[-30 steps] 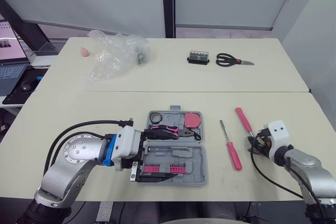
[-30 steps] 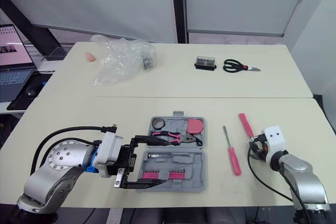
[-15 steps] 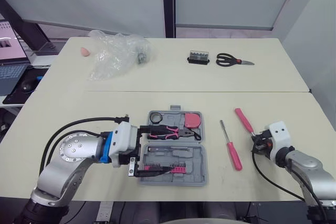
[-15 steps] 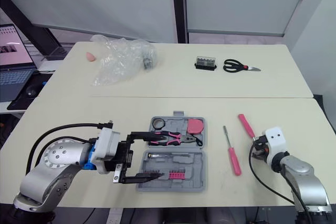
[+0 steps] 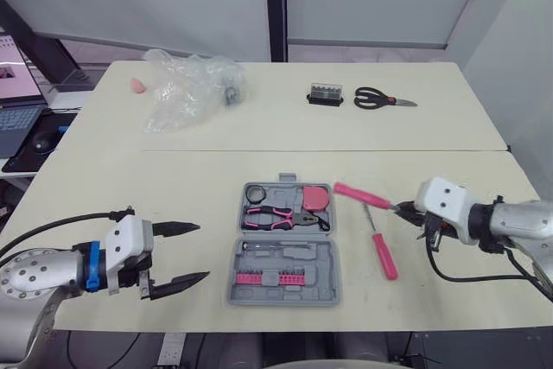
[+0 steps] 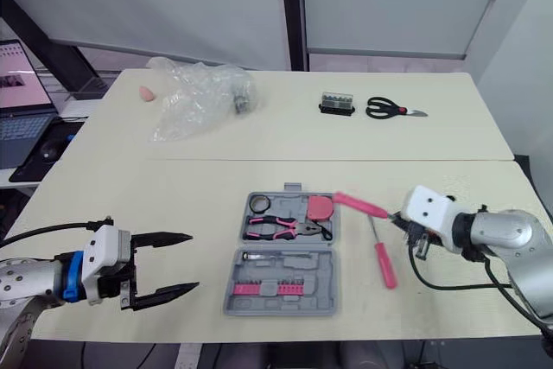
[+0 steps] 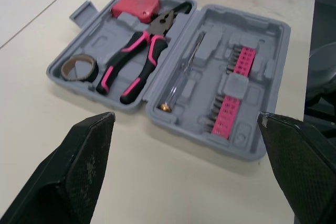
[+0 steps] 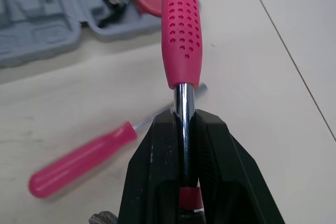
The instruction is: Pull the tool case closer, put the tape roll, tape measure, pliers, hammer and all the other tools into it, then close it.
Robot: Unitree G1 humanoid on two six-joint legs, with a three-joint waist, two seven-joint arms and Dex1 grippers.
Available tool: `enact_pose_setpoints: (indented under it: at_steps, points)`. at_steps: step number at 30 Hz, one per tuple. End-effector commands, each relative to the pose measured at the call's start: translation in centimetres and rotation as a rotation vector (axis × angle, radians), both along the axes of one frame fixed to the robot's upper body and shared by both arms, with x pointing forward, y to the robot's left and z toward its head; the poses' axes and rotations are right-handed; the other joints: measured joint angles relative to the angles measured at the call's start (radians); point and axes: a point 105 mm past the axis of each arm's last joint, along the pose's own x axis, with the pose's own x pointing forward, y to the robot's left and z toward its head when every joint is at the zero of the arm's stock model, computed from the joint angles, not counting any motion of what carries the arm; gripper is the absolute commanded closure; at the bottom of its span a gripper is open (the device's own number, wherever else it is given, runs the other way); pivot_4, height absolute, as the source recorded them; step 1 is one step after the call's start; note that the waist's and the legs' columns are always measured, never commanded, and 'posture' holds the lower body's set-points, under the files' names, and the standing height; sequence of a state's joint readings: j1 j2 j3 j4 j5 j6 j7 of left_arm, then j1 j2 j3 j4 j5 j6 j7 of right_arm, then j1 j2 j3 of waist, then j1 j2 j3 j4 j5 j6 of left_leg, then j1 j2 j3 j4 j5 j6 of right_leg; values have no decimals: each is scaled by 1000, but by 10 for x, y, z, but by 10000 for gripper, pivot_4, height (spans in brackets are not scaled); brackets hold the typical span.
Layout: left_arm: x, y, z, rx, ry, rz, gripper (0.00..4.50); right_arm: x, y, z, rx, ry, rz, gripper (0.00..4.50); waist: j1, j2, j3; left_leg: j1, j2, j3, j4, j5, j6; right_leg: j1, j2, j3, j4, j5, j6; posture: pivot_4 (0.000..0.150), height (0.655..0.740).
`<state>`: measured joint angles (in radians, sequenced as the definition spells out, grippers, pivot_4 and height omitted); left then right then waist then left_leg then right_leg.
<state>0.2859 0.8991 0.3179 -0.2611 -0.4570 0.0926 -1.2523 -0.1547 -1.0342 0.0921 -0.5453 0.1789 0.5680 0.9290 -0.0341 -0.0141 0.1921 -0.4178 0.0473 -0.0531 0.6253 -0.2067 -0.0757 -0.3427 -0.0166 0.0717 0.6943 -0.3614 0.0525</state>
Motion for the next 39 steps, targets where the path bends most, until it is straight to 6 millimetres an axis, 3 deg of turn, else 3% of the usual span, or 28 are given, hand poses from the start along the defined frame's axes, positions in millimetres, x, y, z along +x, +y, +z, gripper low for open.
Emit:
enact_pose_setpoints:
  at_steps: [1,12,21,31,39]
  points:
    - [-4,0,5,19,-27,-24,0,-8,24,2,-65,14,133,42952,2,0,0,0,0,0,0,0,0,0,0,0,0,0,0,1500,7400]
    - [-14,-2,-1,44,14,-50,0,-18,90,-24,-99,132,313,42952,1,-1,0,0,0,-1,0,0,0,-1,0,-1,1,0,0,1500,7400]
    - [-14,-3,4,76,24,-63,0,-24,125,-40,-69,159,354,42952,1,-2,-1,0,0,-1,0,0,0,-2,0,-1,2,0,0,1500,7400]
    - [-13,-8,8,92,29,-72,0,-15,147,-49,-43,136,345,42952,0,-2,-1,0,0,-1,0,0,0,-3,0,-1,2,0,0,1500,7400]
    - [-15,-3,6,104,38,-55,0,-11,146,-60,-58,131,325,42952,-1,-2,-1,-1,0,-1,0,0,0,-4,0,-1,3,0,0,1500,7400]
